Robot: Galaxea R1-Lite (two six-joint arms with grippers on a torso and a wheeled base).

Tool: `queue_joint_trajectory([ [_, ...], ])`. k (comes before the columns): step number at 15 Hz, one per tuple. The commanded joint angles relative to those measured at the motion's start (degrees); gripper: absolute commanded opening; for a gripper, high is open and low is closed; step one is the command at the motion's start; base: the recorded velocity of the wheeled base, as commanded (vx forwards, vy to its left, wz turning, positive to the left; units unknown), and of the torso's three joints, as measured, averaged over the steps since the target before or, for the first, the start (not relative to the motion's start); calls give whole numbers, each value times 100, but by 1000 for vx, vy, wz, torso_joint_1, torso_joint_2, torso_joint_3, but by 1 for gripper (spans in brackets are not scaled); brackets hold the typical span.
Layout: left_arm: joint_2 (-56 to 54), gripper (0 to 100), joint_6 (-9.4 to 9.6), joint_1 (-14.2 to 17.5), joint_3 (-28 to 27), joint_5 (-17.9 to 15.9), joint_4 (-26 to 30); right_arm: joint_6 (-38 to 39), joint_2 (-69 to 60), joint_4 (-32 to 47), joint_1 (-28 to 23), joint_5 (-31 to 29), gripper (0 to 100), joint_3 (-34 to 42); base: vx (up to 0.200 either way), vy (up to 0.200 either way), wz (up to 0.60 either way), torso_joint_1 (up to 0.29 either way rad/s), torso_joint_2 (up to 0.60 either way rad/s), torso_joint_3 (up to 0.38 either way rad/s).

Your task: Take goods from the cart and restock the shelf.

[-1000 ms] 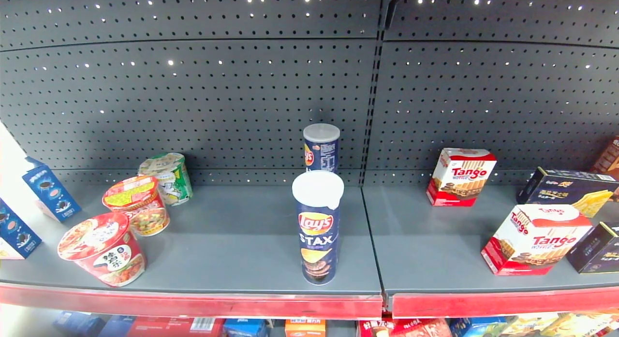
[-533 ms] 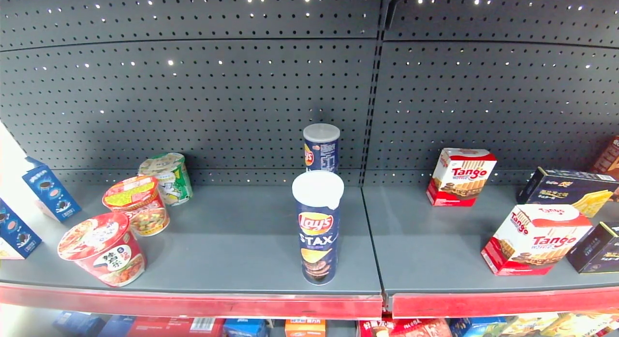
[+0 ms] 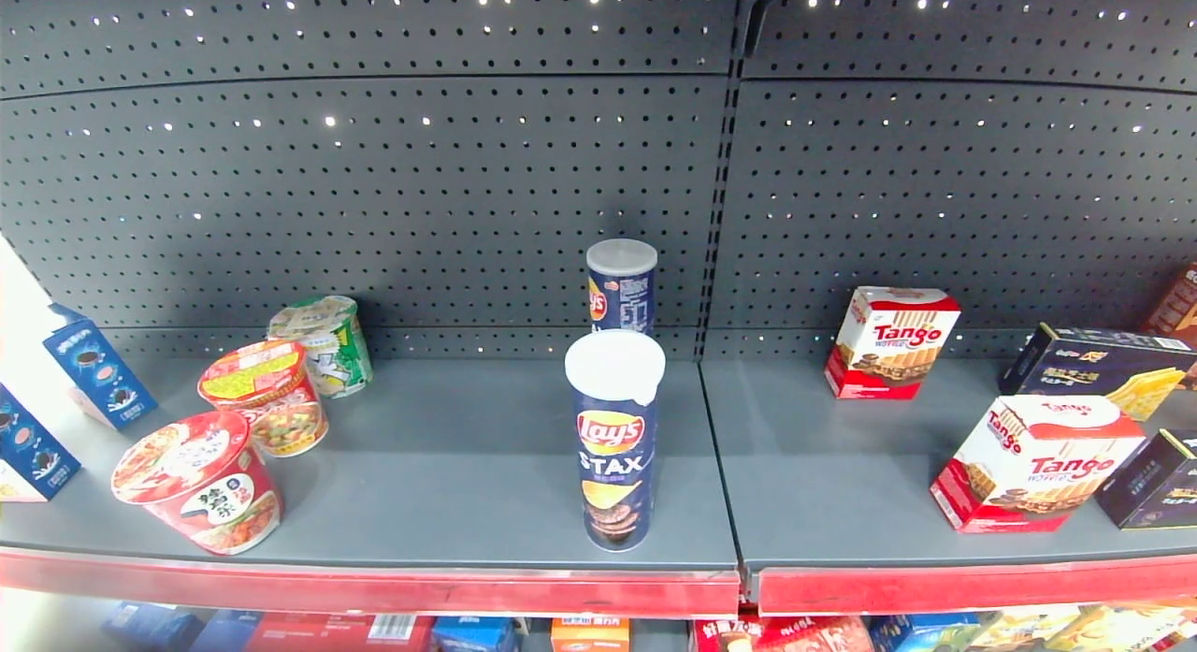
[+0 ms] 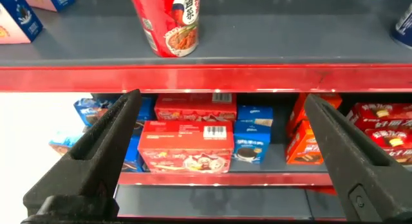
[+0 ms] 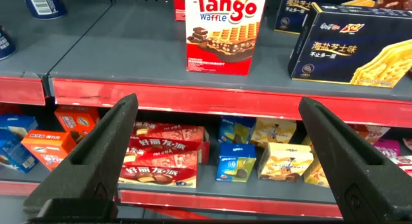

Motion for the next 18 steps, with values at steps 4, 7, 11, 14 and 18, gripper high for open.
queue_joint_trajectory([
  [4, 28, 100, -13, 2, -11, -27, -11, 9, 7, -3, 0, 11, 100, -3, 0, 0, 0, 0, 0, 0],
  [7, 28, 100, -109, -7, -28, -71, 24, 9, 7, -12, 0, -7, 100, 6, 0, 0, 0, 0, 0, 0],
  [11, 28, 100, -162, 2, -11, -80, 6, 9, 7, -12, 0, -7, 100, 6, 0, 0, 0, 0, 0, 0],
  [14, 28, 100, -153, -7, -19, -132, 15, 9, 7, -12, 0, 2, 100, 6, 0, 0, 0, 0, 0, 0],
  [18, 20, 100, 128, -7, -2, -168, -29, 9, 7, -12, 0, -7, 100, 6, 0, 0, 0, 0, 0, 0],
])
